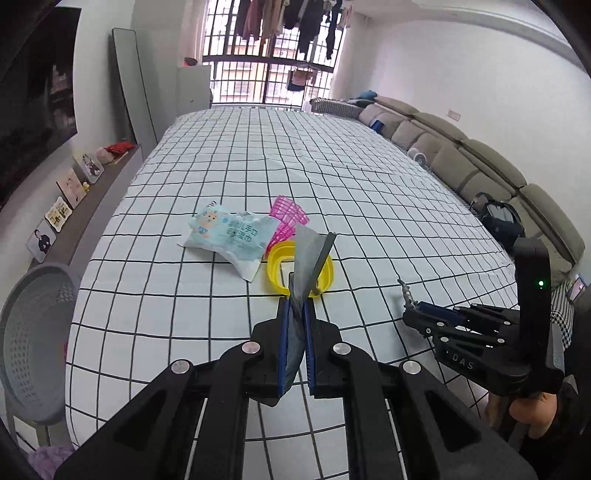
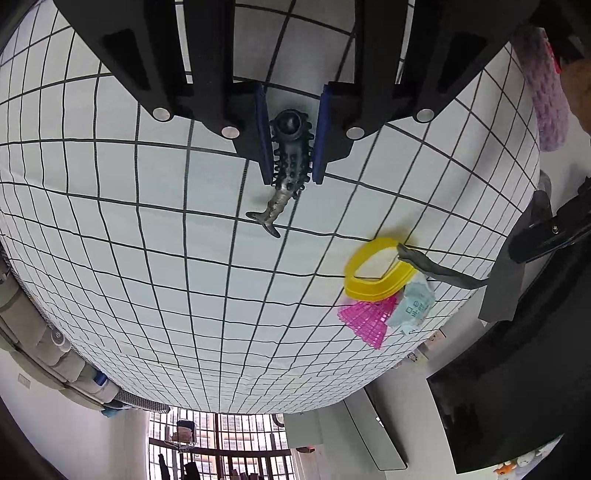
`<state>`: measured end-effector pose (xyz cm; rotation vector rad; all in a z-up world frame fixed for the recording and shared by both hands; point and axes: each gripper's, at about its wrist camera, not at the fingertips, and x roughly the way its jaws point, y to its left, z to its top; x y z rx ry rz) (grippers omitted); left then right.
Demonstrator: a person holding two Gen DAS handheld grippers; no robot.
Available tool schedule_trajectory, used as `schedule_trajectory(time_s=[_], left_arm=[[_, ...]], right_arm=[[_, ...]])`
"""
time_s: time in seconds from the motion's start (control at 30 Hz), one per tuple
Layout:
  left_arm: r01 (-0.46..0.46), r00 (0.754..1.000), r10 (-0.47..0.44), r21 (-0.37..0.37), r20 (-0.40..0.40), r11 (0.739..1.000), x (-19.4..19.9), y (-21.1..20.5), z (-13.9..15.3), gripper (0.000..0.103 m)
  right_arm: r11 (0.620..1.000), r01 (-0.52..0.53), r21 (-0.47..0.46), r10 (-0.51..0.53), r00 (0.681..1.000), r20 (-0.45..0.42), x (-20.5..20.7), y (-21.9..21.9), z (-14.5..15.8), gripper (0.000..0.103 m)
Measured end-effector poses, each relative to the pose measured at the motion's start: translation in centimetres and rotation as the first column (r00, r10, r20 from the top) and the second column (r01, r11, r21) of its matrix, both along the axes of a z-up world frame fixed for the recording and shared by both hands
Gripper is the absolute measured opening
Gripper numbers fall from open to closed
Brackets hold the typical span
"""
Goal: Collect trash
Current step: 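Carry strap and toy over the grey basket and open both grippers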
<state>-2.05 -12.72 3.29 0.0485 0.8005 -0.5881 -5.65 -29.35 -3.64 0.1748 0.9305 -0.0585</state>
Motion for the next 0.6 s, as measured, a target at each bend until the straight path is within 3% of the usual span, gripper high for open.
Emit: schedule_trajectory(time_s=[0.33,0.6], left_arm=[[-0.151,0.988,0.150,0.013,0.048,0.988,0.7,6.6,0.8,0.009],[-0.324,0.944,0.319,0.052,0.083,0.945,2.5,14.8,0.6,0.009]], right_arm=[[0.988,-0.152,0.035,0.150,0.987,0.059,2.0,6.8,2.8,0.021],[0.946,-0.320,0.056,0.312,0.943,0.115,6.9,15.5,5.0,0.021]])
